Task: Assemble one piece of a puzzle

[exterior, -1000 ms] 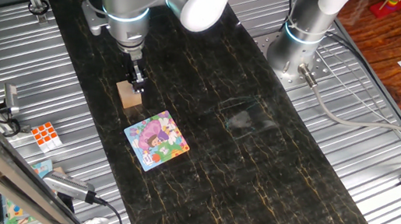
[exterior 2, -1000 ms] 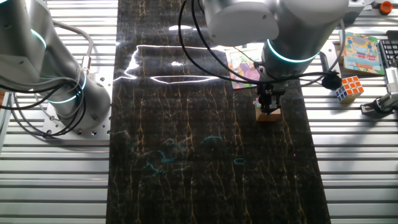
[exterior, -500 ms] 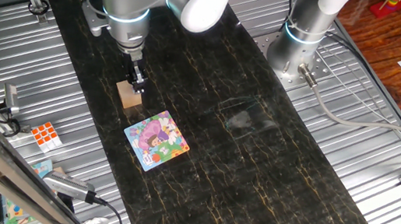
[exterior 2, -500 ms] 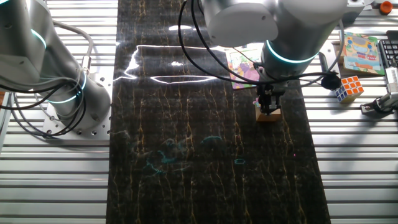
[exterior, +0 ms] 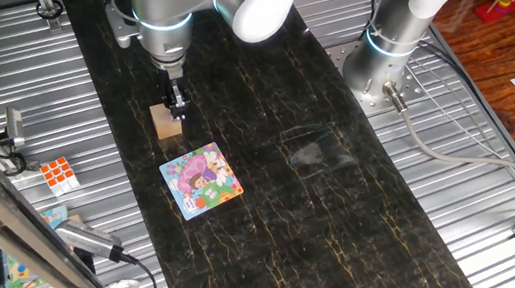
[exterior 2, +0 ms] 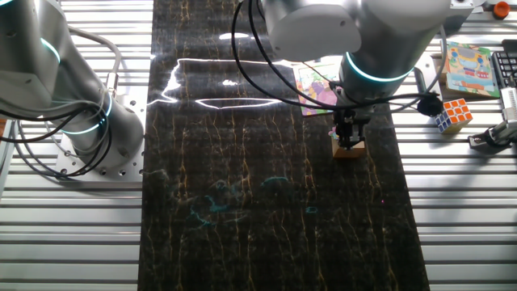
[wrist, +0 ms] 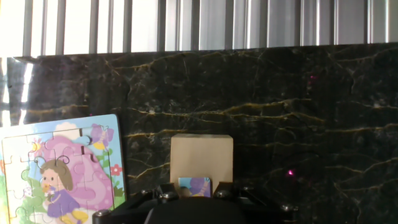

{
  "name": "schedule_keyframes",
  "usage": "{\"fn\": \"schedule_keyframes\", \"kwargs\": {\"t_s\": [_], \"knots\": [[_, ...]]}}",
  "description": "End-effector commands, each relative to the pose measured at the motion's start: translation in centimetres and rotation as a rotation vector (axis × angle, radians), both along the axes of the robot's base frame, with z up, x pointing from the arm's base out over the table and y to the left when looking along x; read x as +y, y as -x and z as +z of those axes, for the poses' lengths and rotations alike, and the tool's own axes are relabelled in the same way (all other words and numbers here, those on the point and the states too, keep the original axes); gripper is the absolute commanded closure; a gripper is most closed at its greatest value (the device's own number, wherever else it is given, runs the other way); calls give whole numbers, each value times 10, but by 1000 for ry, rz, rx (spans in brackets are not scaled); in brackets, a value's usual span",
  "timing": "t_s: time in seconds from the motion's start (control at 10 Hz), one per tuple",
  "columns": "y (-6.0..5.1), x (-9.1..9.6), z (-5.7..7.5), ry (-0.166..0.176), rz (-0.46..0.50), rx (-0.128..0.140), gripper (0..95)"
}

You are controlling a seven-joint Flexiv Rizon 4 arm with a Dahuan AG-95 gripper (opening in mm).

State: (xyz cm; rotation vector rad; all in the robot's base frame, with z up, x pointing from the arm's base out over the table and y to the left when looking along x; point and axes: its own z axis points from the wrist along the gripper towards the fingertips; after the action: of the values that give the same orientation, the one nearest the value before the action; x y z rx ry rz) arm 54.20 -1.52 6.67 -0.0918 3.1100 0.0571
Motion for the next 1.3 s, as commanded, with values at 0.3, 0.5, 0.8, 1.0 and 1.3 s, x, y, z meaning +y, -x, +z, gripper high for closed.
{"fn": "schedule_keyframes", "kwargs": {"t_s": [0.3, 0.5, 0.8, 1.0, 1.3], "knots": [[-1, 0, -1, 3, 7, -2, 570], [-1, 0, -1, 4, 9, -2, 570], [-1, 0, -1, 4, 9, -2, 760], [0, 0, 1, 10, 10, -1, 760], [-1, 0, 1, 9, 9, -1, 760]]}}
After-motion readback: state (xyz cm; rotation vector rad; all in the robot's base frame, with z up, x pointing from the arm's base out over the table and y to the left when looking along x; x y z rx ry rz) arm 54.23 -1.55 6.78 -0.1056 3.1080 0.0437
